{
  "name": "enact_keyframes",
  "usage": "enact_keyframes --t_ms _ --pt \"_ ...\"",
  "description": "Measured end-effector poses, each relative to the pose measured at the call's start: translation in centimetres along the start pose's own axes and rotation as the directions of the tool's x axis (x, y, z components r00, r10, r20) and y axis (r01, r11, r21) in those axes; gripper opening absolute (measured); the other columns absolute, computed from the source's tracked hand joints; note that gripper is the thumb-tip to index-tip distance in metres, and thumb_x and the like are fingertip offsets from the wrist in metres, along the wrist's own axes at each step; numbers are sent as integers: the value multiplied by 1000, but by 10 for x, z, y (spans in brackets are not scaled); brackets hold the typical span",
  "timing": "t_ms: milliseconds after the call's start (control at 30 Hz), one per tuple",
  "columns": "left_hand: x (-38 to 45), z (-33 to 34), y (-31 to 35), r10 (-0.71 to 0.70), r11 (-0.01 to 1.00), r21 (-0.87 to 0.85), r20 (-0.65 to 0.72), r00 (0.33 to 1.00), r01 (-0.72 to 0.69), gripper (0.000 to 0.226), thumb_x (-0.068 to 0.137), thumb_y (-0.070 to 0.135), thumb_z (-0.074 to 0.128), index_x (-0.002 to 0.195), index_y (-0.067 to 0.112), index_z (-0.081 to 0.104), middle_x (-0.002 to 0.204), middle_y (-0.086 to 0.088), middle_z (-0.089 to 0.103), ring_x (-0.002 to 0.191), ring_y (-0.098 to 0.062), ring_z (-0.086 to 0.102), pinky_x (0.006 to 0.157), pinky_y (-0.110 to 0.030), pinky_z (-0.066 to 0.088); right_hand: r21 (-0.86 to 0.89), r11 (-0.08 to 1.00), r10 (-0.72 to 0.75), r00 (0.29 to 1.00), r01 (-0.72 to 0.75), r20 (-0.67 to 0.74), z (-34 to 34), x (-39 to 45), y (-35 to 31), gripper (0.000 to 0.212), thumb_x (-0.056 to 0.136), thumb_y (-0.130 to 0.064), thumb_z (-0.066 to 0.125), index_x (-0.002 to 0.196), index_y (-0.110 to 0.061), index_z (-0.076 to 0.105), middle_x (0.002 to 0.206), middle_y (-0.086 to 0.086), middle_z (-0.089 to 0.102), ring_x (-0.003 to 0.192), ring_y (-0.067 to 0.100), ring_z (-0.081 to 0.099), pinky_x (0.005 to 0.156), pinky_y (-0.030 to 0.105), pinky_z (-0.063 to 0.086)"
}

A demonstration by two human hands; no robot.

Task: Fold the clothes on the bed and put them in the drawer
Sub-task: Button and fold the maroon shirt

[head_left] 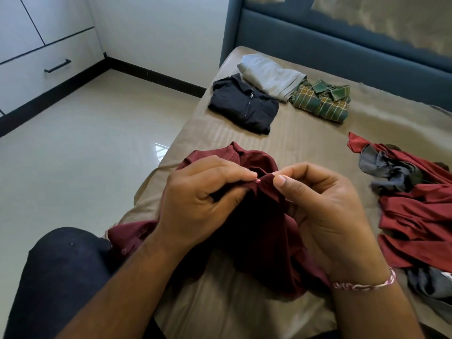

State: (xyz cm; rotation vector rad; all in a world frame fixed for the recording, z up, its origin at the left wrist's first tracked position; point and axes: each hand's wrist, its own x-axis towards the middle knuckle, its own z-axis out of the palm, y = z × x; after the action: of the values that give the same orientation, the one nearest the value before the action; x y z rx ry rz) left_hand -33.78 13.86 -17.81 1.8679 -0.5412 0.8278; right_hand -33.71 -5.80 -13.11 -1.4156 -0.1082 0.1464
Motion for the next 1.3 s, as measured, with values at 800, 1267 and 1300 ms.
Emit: enact_keyframes --t_ms 800,1267,1300 --pt "-9 23 -3 115 978 165 103 988 -131 12 83 4 84 76 1 75 95 -7 74 91 -24 66 82 -33 53 -307 932 -170 980 193 101 -8 -8 17 15 88 -2 77 101 -10 77 99 5 79 97 23 76 85 31 61" --pt "-14 29 -6 -141 984 128 127 982 125 21 83 11 83 104 15 81 93 7 75 88 -11 67 79 -33 55 -347 898 -290 957 269 -7 -7 -3 37 19 87 6 75 95 -10 72 95 8 75 91 30 74 85 43 61" --pt "-14 29 -7 -146 984 119 127 981 131 22 83 10 83 104 16 82 94 8 75 88 -11 67 79 -33 55 -381 877 -318 948 293 -4 -5 -3 37 20 87 6 76 96 -11 71 95 6 74 92 29 74 84 39 60"
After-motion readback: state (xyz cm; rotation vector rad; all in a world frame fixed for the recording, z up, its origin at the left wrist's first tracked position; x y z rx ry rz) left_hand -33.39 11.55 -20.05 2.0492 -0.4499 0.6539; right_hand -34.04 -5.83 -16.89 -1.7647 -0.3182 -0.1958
